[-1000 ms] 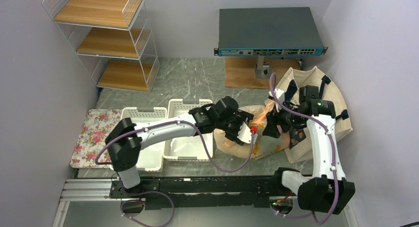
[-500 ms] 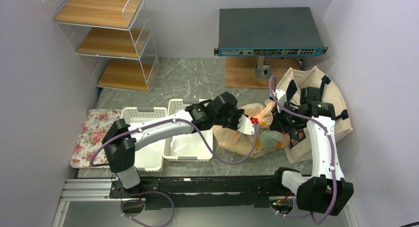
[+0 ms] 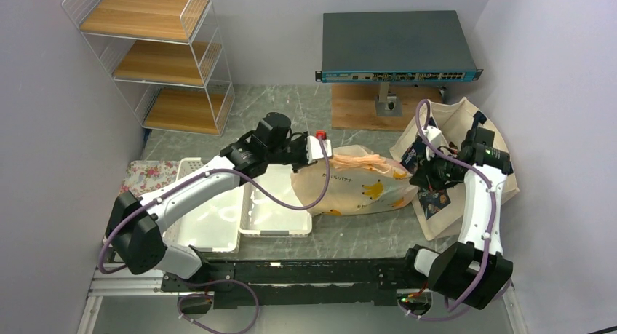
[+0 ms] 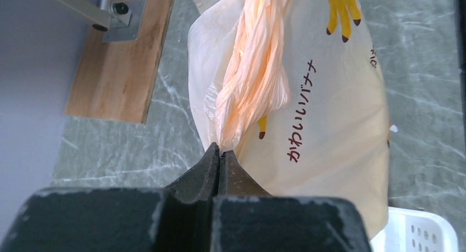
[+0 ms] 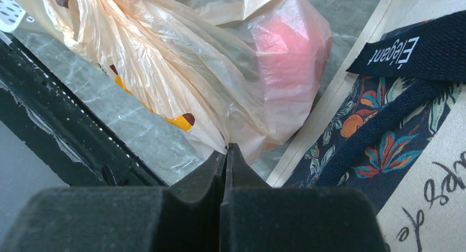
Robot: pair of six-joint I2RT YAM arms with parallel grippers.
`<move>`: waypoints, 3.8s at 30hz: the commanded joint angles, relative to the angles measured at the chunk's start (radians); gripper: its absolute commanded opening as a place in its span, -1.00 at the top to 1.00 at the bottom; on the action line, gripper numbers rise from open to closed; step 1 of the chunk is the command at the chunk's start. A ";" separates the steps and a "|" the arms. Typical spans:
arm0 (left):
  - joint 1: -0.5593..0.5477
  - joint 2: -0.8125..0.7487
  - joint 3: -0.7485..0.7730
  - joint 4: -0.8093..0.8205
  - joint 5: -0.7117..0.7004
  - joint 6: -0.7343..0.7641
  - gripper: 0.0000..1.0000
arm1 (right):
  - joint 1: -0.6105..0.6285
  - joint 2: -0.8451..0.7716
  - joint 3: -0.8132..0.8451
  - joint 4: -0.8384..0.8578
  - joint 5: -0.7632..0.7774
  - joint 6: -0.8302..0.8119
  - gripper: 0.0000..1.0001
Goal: Untie the knot of the grocery bags and take out the mixed food
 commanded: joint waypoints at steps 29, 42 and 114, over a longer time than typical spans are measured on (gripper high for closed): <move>-0.250 0.161 0.258 -0.076 -0.473 0.156 0.47 | 0.356 0.018 0.050 0.293 0.124 0.432 1.00; 0.047 -0.200 0.021 -0.020 -0.002 -0.021 1.00 | 0.099 -0.005 0.090 0.194 0.088 0.303 1.00; 0.077 0.042 0.298 -0.263 0.215 -0.199 0.98 | 0.675 -0.436 -0.351 0.824 0.417 0.364 -0.93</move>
